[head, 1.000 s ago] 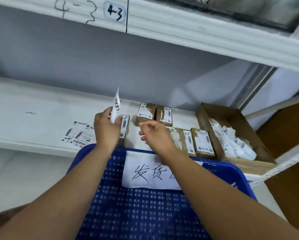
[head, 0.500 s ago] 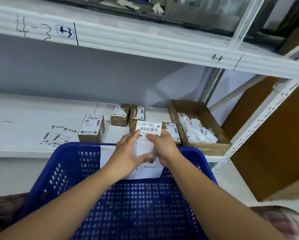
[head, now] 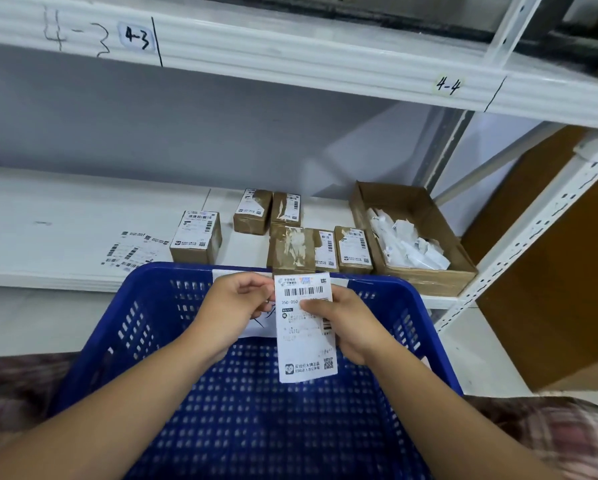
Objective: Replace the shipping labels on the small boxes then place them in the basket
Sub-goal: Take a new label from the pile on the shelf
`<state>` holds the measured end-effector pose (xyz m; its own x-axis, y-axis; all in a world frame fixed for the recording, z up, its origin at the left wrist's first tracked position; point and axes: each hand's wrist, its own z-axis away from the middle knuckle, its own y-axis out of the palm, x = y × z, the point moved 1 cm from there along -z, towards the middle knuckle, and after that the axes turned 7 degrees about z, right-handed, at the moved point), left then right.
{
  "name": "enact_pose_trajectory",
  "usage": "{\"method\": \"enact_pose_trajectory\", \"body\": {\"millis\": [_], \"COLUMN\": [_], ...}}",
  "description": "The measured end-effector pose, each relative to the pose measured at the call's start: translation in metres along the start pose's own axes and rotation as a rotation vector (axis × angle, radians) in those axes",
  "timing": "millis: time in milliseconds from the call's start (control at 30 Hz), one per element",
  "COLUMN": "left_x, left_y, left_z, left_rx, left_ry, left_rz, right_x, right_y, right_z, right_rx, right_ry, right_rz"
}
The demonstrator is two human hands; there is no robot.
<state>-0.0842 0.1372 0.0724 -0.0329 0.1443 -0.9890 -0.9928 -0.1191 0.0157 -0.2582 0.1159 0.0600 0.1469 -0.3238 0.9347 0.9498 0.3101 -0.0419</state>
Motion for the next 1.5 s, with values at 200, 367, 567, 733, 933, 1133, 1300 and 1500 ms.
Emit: {"method": "enact_pose_trajectory", "body": {"millis": [200,367,567,733,933,1133,1300,1500], "left_x": [0.0,-0.002,-0.003,-0.007,-0.007,-0.004,-0.004,-0.004], "left_y": [0.002,0.001,0.006,0.006,0.009,0.012,0.012,0.015], "left_z": [-0.007,-0.011,-0.005,-0.002,0.003,0.005,0.005,0.008], "left_rx": [0.034,0.05,0.092,0.126,0.143,0.122,0.078,0.068], "left_ry": [-0.049,-0.042,-0.057,-0.139,-0.211,-0.2,-0.144,-0.056], "left_rz": [-0.063,-0.11,-0.145,-0.097,-0.014,0.003,0.026,0.001], "right_x": [-0.008,-0.006,-0.007,-0.005,-0.011,-0.017,-0.015,-0.014], "right_y": [0.002,0.003,0.003,0.0,0.005,0.022,0.034,0.038], "right_z": [0.002,0.001,0.002,0.002,0.005,0.011,0.017,0.021], "right_rx": [0.01,0.012,-0.042,-0.096,-0.258,-0.44,-0.353,-0.36], "right_ry": [0.042,0.053,0.039,-0.011,-0.065,-0.285,-0.343,-0.375], "right_rz": [-0.006,-0.028,-0.033,0.026,0.138,0.389,0.342,0.341]}}
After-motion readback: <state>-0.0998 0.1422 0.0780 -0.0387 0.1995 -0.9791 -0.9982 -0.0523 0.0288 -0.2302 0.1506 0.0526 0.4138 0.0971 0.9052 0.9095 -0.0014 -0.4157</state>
